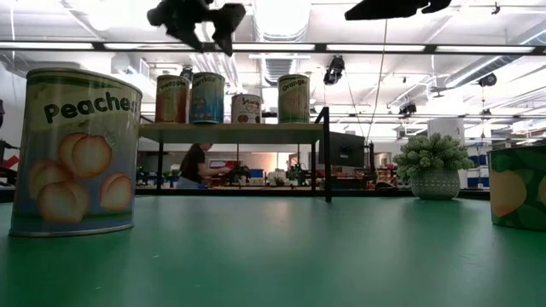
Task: Pick and place cans onto a shelf
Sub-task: Put the canned cherries on the shelf
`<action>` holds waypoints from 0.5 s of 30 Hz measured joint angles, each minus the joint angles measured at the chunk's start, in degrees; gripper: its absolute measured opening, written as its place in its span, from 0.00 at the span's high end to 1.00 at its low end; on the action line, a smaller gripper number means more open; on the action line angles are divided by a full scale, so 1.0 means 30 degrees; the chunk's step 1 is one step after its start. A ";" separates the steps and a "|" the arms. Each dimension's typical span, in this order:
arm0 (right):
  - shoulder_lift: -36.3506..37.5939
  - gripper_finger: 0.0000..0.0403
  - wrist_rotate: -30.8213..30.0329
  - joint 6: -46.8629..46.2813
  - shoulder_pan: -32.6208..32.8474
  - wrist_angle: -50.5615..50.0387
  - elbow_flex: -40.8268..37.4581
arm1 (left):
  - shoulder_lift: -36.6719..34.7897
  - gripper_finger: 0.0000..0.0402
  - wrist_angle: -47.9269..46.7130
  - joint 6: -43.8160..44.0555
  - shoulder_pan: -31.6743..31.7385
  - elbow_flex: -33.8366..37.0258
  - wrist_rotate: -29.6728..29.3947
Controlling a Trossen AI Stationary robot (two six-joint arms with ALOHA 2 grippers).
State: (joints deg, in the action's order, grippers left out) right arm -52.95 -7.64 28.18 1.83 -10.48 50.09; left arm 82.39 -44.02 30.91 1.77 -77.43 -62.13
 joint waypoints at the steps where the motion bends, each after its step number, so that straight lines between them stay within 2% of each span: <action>1: 0.0000 0.97 0.0000 -0.0006 0.0000 -0.0007 0.0000 | 0.0000 0.20 -0.0055 -0.1182 -0.0080 -0.0352 0.0378; 3: 0.0000 0.97 0.0000 -0.0006 0.0000 -0.0022 0.0000 | -0.0007 0.21 -0.0345 -0.3294 -0.0087 -0.1196 0.2550; 6: 0.0000 0.97 0.0000 0.0006 0.0000 -0.0028 0.0000 | 0.0023 0.25 -0.1593 -0.5112 0.0590 -0.2505 0.7753; 7: 0.0000 0.97 0.0000 0.0009 0.0000 -0.0017 0.0000 | 0.0072 0.27 -0.2240 -0.5476 0.0938 -0.2926 0.8800; 11: 0.0000 0.97 0.0000 0.0013 0.0000 -0.0015 0.0000 | 0.0285 0.45 -0.5577 -0.5470 0.2587 -0.4436 0.9412; 15: 0.0000 0.97 0.0000 0.0074 0.0000 -0.0007 0.0000 | 0.0315 0.75 -0.6816 -0.5154 0.3827 -0.4618 1.0575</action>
State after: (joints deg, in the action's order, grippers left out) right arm -52.95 -7.64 28.40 1.83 -10.50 50.09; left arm 83.34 -64.47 15.45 13.25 -91.29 -30.41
